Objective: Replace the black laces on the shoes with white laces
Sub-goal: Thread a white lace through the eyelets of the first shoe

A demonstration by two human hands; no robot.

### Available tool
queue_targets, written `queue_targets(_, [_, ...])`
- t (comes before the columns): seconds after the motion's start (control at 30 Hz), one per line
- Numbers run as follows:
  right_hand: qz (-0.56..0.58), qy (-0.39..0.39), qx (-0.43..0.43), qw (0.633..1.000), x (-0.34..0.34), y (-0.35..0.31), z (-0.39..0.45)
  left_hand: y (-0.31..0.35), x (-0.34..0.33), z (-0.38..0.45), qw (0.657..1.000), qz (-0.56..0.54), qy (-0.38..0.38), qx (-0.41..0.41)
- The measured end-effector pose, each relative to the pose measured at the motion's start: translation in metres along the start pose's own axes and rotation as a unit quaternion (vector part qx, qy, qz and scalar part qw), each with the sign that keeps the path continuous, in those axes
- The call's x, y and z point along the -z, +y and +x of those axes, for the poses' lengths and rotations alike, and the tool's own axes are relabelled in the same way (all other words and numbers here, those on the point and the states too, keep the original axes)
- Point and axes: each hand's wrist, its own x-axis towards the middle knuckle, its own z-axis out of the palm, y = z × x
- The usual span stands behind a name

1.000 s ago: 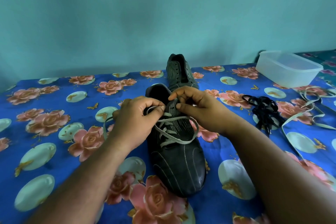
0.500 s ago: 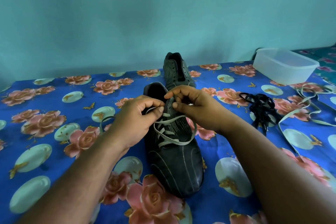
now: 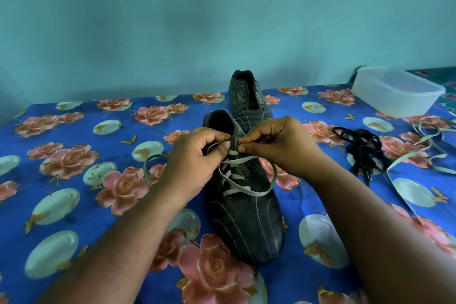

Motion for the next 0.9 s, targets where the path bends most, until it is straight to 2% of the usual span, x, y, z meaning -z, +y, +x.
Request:
queue_targets(0.13, [0.038, -0.008, -0.021, 0.999, 0.000, 0.000, -0.001, 0.001, 0.007, -0.006, 0.999, -0.010, 0.040, 0.033])
queue_targets(0.23, [0.106, -0.022, -0.047, 0.993, 0.003, 0.000, 0.000, 0.001, 0.015, -0.008, 0.994, -0.051, 0.010, 0.092])
queue_targets(0.33, [0.138, -0.013, -0.074, 0.988, 0.006, 0.000, 0.002, -0.005, 0.021, -0.009, 0.991, -0.074, -0.032, 0.110])
queue_targets(0.43, [0.179, 0.028, -0.106, 0.978, 0.013, -0.002, 0.003, -0.011, 0.026, -0.010, 0.992, -0.065, -0.060, 0.085])
queue_targets(0.53, [0.202, 0.120, -0.149, 0.961, 0.027, 0.005, 0.007, -0.014, 0.027, -0.008, 0.997, -0.032, -0.063, 0.041])
queue_targets(0.7, [0.121, 0.302, -0.228, 0.918, 0.053, 0.035, 0.009, -0.015, 0.029, -0.008, 0.997, -0.034, -0.073, 0.016])
queue_targets(0.77, [0.046, 0.342, -0.244, 0.906, 0.059, 0.045, 0.009, -0.015, 0.030, -0.008, 0.996, -0.042, -0.079, 0.013])
queue_targets(0.83, [-0.055, 0.329, -0.220, 0.917, 0.057, 0.048, 0.009, -0.016, 0.029, -0.007, 0.996, -0.037, -0.077, 0.013])
queue_targets(0.9, [-0.163, 0.262, -0.122, 0.943, 0.048, 0.042, 0.008, -0.015, 0.027, -0.008, 0.997, -0.026, -0.069, 0.021])
